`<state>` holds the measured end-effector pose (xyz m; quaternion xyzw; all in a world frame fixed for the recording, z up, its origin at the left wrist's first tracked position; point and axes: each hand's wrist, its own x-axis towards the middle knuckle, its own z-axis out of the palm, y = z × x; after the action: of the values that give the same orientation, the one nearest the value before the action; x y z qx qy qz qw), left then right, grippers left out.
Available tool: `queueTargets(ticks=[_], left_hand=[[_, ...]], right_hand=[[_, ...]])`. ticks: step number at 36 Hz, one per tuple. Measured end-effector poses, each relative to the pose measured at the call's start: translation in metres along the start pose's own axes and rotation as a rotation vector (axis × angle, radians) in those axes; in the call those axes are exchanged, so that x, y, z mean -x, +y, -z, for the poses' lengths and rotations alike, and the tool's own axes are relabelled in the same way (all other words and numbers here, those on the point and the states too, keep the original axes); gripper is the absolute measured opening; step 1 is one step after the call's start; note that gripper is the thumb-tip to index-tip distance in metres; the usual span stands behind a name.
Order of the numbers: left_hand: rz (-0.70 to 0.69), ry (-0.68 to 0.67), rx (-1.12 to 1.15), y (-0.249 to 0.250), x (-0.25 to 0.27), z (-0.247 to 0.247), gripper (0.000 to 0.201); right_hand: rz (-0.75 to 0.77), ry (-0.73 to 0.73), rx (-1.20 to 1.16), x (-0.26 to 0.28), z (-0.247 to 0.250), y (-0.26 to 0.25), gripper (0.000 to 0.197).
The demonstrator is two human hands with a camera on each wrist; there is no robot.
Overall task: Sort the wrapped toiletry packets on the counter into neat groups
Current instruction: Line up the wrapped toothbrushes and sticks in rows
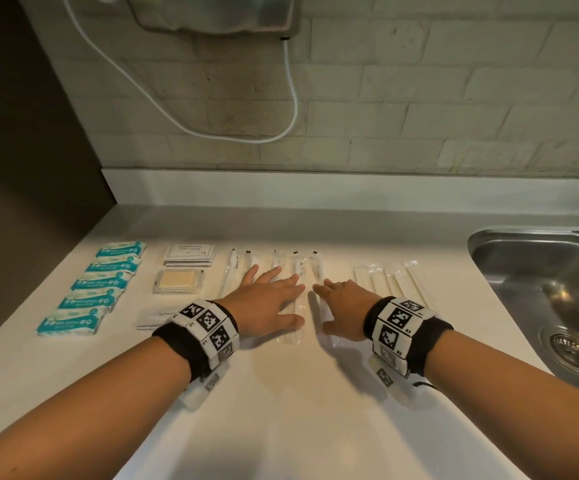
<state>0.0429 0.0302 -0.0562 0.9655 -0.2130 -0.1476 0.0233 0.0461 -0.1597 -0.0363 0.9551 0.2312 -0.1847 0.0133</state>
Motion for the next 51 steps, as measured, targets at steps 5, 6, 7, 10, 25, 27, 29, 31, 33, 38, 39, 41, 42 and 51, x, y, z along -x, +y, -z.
queueTargets(ticks=[5,6,7,10,25,27,29,31,33,38,39,41,42,51], left_hand=[[0.107,0.091,0.047,-0.016,0.012,0.014,0.067],[0.133,0.09,0.026,-0.021,0.014,0.016,0.067],[0.157,0.082,0.002,-0.025,0.017,0.018,0.068],[0.208,0.024,-0.04,-0.034,0.026,0.019,0.07],[0.197,-0.079,-0.098,-0.051,0.028,0.007,0.072],[0.198,-0.085,-0.096,-0.051,0.027,0.008,0.071],[0.199,-0.086,-0.089,-0.051,0.027,0.007,0.071],[0.2,-0.085,-0.087,-0.051,0.027,0.005,0.071],[0.202,-0.078,-0.082,-0.051,0.027,0.003,0.072],[0.209,-0.065,-0.064,-0.049,0.026,0.002,0.072],[0.212,-0.065,-0.06,-0.049,0.026,0.002,0.072],[0.218,-0.066,-0.044,-0.048,0.026,0.003,0.072],[0.222,-0.066,-0.033,-0.047,0.027,0.004,0.072],[0.162,0.048,0.039,-0.019,0.017,0.034,0.074]], right_hand=[[0.115,0.078,0.033,-0.002,0.014,-0.012,0.07],[0.131,0.083,0.041,-0.005,0.015,-0.016,0.071],[0.143,0.086,0.05,-0.008,0.015,-0.019,0.071],[0.161,0.084,0.084,-0.02,0.014,-0.03,0.071],[0.104,-0.019,0.173,-0.053,0.003,-0.065,0.076],[0.112,-0.026,0.17,-0.054,0.003,-0.064,0.071],[0.12,-0.029,0.162,-0.055,0.003,-0.063,0.068],[0.126,-0.028,0.157,-0.055,0.003,-0.062,0.066],[0.13,-0.023,0.148,-0.056,0.003,-0.061,0.062],[0.134,-0.018,0.131,-0.057,0.001,-0.058,0.056],[0.133,-0.014,0.121,-0.057,0.001,-0.058,0.056],[0.135,-0.009,0.106,-0.057,0.001,-0.056,0.058],[0.138,-0.006,0.103,-0.056,0.002,-0.056,0.062],[0.127,0.083,0.064,-0.015,0.02,-0.015,0.069]])
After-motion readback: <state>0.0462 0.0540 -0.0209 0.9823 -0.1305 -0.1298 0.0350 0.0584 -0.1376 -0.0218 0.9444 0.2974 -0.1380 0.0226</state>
